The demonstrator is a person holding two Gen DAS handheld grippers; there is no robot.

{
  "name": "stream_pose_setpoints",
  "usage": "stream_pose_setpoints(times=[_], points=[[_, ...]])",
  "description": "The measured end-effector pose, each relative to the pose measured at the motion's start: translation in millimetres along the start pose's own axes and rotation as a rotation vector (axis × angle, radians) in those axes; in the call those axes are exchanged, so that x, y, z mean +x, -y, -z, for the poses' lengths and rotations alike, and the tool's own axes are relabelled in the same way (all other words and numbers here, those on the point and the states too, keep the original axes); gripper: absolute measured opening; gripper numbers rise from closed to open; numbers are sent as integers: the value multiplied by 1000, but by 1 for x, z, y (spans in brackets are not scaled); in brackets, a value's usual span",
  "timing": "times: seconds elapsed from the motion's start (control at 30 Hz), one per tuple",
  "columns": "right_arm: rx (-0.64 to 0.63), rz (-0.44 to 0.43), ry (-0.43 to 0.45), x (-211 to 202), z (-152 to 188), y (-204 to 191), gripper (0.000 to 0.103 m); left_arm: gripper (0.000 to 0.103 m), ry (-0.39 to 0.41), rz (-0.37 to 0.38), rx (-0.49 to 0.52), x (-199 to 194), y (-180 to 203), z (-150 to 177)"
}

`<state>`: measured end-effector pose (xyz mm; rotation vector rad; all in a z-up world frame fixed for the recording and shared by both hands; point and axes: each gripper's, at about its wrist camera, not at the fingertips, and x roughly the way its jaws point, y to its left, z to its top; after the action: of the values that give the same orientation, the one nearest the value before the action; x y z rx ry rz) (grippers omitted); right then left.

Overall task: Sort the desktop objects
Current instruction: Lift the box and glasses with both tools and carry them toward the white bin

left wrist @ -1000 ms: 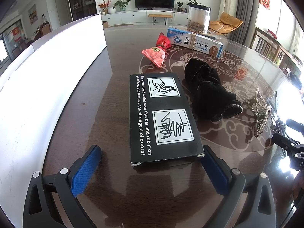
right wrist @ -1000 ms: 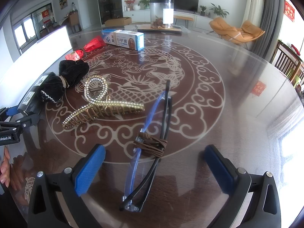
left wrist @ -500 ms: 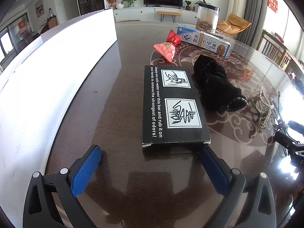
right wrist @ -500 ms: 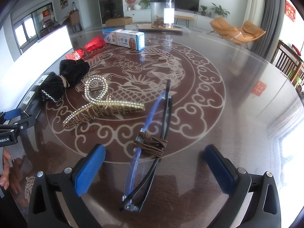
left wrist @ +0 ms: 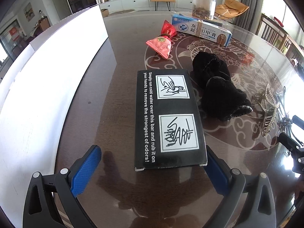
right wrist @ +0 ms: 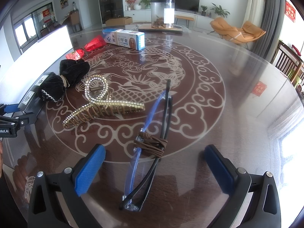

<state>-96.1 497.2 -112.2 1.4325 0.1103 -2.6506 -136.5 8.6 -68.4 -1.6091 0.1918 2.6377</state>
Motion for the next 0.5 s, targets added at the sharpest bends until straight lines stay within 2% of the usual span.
stream_pose_setpoints(times=[0.07, 0.13, 0.17, 0.2, 0.27, 0.43, 0.47, 0.5], points=[[-16, -43, -64, -1, -5, 4, 103, 103, 0, -9, 24, 3, 6, -8], [6, -116, -108, -6, -12, 14, 103, 91, 7, 0, 53, 2, 11, -13], [10, -132, -128, -8, -16, 18, 101, 73, 9, 14, 61, 1, 13, -16], [4, -143, -146, -11, -21, 20, 95, 59, 12, 20, 68, -1, 14, -18], [-21, -159, -182, -16, -30, 20, 86, 59, 19, -1, 87, -3, 18, -18], [-61, -128, -267, -4, -34, 8, 84, 58, 37, 17, 73, -12, 13, 0], [-70, -122, -277, -1, -32, 4, 81, 58, 40, 14, 73, -15, 12, 4], [-76, -111, -289, 2, -31, 0, 67, 58, 43, 11, 73, -17, 10, 8]])
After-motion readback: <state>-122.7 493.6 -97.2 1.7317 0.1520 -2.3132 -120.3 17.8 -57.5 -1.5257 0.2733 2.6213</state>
